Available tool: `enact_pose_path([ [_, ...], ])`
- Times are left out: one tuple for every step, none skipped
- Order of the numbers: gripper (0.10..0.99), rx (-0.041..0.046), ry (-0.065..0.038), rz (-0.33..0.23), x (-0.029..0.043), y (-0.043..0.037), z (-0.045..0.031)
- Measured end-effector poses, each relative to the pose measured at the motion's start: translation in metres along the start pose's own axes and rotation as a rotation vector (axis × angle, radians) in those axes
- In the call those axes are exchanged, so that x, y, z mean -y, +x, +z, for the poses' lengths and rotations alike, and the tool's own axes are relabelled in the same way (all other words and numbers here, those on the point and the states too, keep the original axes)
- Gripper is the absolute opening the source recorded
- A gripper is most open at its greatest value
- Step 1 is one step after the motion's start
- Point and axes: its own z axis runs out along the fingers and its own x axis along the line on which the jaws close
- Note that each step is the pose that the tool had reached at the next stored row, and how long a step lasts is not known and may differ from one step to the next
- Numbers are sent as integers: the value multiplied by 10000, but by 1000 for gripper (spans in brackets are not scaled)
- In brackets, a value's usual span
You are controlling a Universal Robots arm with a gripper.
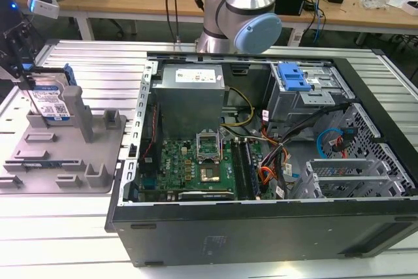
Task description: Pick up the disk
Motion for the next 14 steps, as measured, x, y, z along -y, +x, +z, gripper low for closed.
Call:
enact_pose_path([
  [435,-1,-1,0,0,-1,0],
  [373,-1,-1,0,0,-1,0],
  [369,0,0,0,0,-2,0],
  [369,0,0,-1,0,-2,0],
  [369,0,0,0,0,-2,0],
  [369,0,0,0,0,-3,0],
  [369,0,0,1,0,-2,0],
  [369,1,0,0,0,3,-12],
  [369,0,0,1,0,5,-39],
  [369,0,0,1,0,6,-69],
  [369,0,1,0,1,12,-145],
  [369,2,1,0,1,13,-192],
  [369,6,0,0,1,15,-236],
  [369,13,0,0,2,18,-327],
])
